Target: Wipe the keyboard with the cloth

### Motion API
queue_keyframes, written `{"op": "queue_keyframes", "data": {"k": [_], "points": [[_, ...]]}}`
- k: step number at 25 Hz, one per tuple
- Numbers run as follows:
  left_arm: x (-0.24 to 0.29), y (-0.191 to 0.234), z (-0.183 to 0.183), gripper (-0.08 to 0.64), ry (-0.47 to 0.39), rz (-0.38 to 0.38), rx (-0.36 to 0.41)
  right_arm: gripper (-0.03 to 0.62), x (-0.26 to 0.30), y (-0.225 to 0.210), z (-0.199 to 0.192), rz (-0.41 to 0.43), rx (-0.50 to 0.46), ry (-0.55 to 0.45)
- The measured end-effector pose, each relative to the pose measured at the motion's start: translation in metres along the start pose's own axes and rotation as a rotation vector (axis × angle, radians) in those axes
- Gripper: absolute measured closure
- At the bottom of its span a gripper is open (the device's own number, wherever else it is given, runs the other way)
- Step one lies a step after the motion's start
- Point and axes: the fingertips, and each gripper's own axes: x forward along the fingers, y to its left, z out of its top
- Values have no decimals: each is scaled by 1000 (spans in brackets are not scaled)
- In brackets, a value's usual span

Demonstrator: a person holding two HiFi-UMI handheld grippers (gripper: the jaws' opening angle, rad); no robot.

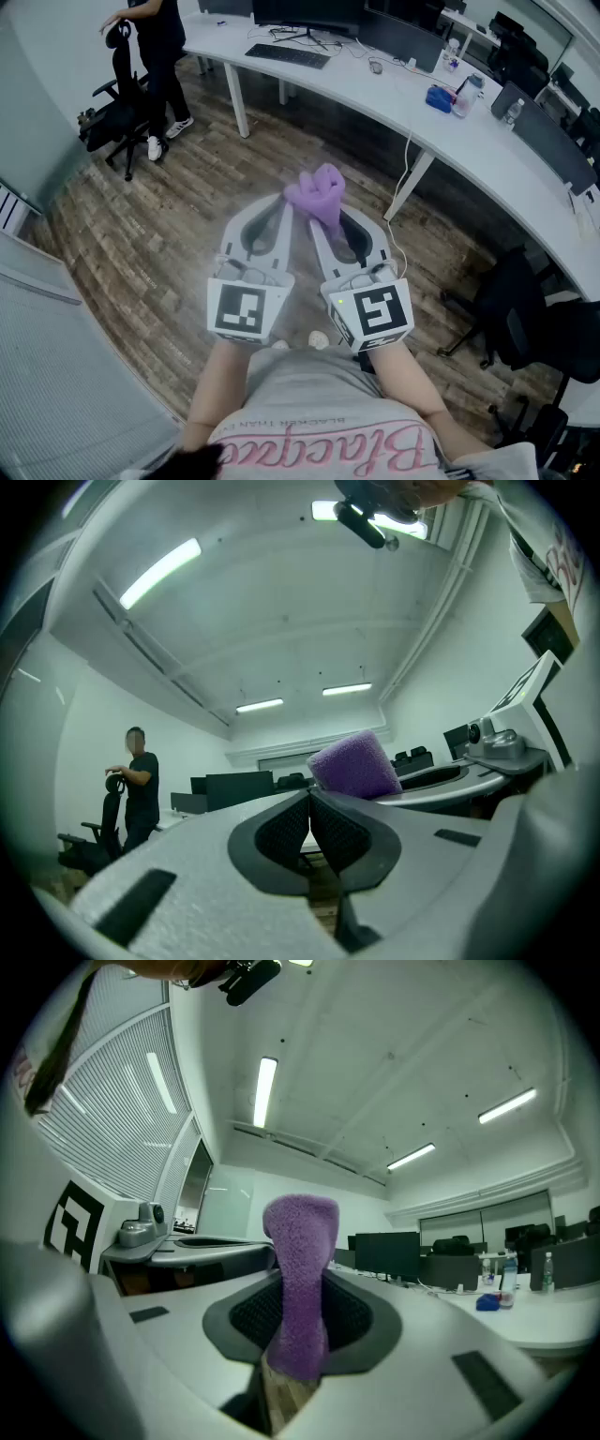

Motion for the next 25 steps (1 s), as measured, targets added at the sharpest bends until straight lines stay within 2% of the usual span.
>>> {"op": "queue_keyframes", "data": {"k": [9,14,17,25], "points": [[9,-11,-3,554,18,24,2,503,-3,-15,-5,24,22,3],[18,-17,-11,554,24,42,36,505,-2,-21,-14,74,13,23],[21,-19,-15,553,42,56,23,505,0,-24,-18,96,10,29],[37,2,-26,553,48,74,20,506,27,-31,-26,114,33,29]]}}
